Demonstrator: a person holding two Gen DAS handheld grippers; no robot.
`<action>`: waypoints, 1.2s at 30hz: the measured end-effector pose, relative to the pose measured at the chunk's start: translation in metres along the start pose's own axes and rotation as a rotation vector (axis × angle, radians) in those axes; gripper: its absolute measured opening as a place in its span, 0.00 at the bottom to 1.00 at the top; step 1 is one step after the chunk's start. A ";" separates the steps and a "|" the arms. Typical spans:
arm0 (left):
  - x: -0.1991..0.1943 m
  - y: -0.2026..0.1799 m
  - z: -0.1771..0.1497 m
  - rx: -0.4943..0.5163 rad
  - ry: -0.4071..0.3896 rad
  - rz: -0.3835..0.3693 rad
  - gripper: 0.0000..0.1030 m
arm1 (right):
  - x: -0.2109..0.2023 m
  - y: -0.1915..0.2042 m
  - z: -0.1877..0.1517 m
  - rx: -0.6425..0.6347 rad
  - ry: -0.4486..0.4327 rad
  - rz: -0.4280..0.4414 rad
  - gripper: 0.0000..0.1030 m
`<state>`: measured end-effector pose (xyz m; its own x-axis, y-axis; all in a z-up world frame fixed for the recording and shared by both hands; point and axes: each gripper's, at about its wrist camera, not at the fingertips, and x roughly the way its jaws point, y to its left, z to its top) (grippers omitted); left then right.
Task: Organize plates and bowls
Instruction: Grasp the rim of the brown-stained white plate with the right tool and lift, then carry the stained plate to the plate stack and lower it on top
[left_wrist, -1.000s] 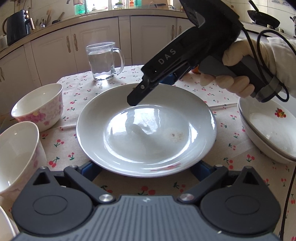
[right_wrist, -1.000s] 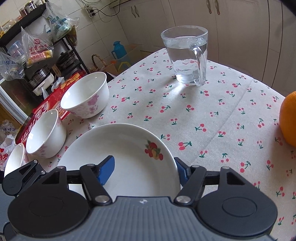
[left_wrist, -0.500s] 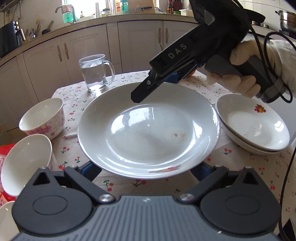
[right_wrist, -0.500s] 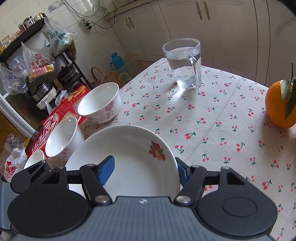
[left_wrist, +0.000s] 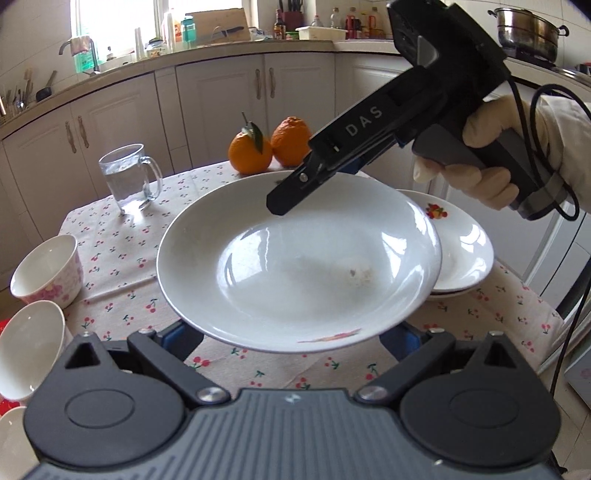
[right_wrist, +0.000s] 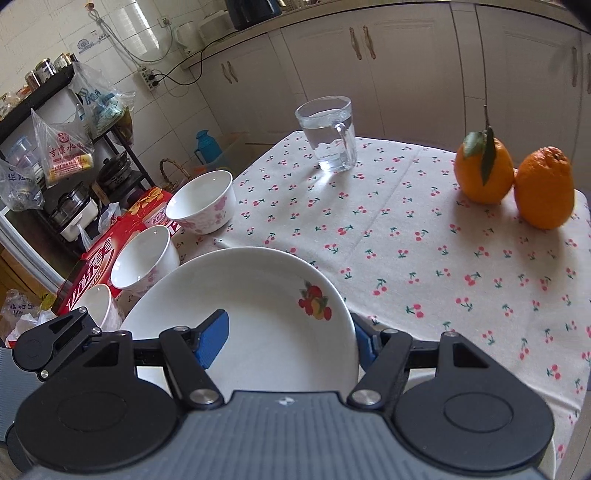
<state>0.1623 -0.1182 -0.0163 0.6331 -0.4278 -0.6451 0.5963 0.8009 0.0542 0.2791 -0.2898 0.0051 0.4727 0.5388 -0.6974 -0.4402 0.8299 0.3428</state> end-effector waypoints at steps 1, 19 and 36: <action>0.001 -0.004 0.001 0.007 0.001 -0.011 0.97 | -0.006 -0.002 -0.004 0.008 -0.006 -0.007 0.72; 0.039 -0.062 0.023 0.117 0.040 -0.152 0.97 | -0.068 -0.059 -0.064 0.145 -0.065 -0.128 0.72; 0.063 -0.069 0.032 0.134 0.078 -0.180 0.97 | -0.073 -0.089 -0.087 0.215 -0.102 -0.130 0.72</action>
<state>0.1768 -0.2142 -0.0361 0.4734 -0.5209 -0.7104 0.7598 0.6494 0.0302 0.2169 -0.4159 -0.0291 0.5942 0.4286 -0.6806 -0.2038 0.8988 0.3880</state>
